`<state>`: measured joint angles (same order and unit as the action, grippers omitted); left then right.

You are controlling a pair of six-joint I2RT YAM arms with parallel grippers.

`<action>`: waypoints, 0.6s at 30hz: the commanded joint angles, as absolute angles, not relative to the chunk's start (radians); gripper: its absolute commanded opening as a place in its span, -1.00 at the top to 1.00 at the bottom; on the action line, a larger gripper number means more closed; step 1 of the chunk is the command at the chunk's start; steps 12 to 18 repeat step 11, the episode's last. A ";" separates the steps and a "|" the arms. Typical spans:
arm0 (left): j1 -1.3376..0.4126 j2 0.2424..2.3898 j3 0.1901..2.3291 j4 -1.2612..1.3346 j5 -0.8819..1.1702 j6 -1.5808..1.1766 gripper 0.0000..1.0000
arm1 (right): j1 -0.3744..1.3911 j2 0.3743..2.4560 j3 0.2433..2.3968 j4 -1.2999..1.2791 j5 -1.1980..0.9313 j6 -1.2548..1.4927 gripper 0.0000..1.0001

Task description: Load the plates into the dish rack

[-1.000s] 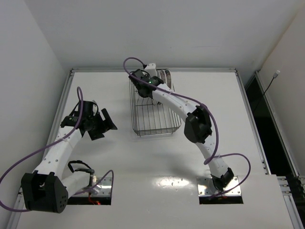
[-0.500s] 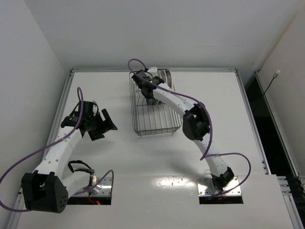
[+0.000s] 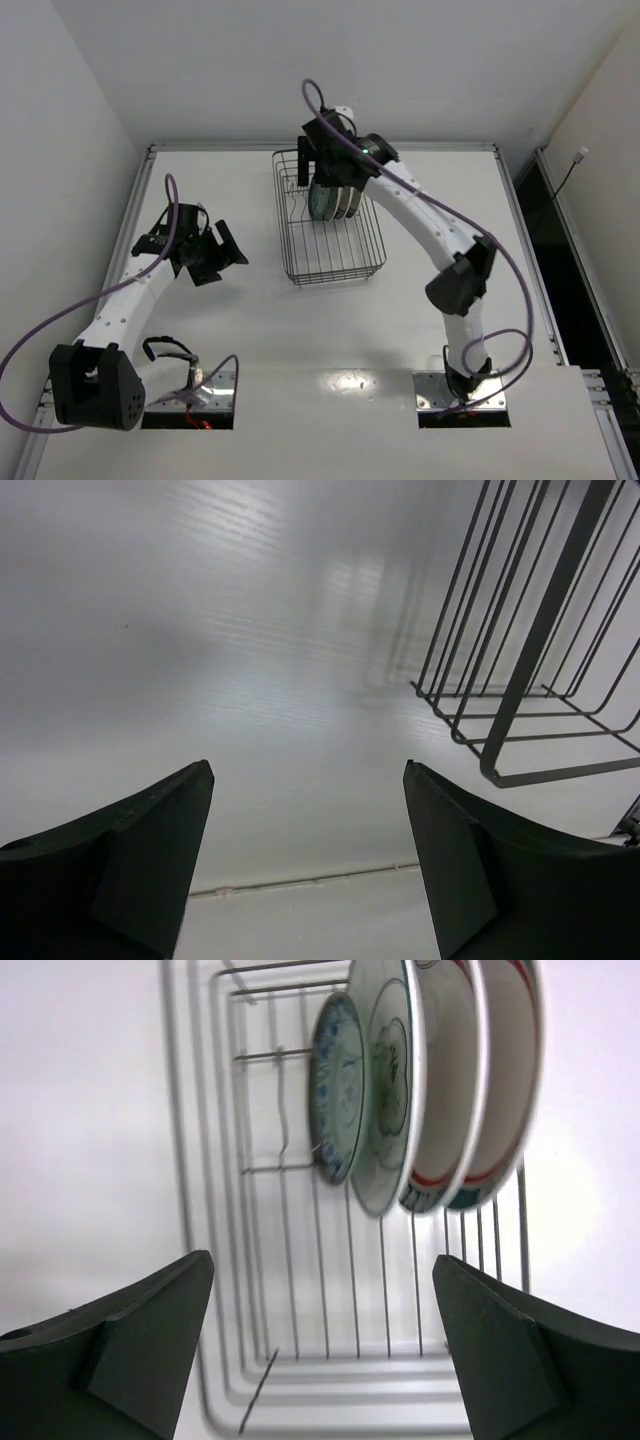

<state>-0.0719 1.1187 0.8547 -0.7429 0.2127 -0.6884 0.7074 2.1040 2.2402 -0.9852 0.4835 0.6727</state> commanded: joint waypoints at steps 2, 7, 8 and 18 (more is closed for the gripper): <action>-0.063 1.160 0.940 -0.678 0.206 -0.687 -0.49 | 0.701 1.895 2.123 -1.039 0.252 0.629 -0.83; -0.063 1.173 0.980 -0.628 0.215 -0.698 -0.49 | 0.661 1.617 1.713 -0.977 0.175 0.597 -0.94; -0.063 1.173 0.980 -0.615 0.215 -0.698 -0.49 | 0.647 1.515 1.595 -0.944 0.175 0.586 -0.94; -0.063 1.164 0.980 -0.560 0.215 -0.707 -0.49 | 0.623 1.349 1.423 -0.908 0.207 0.574 -0.97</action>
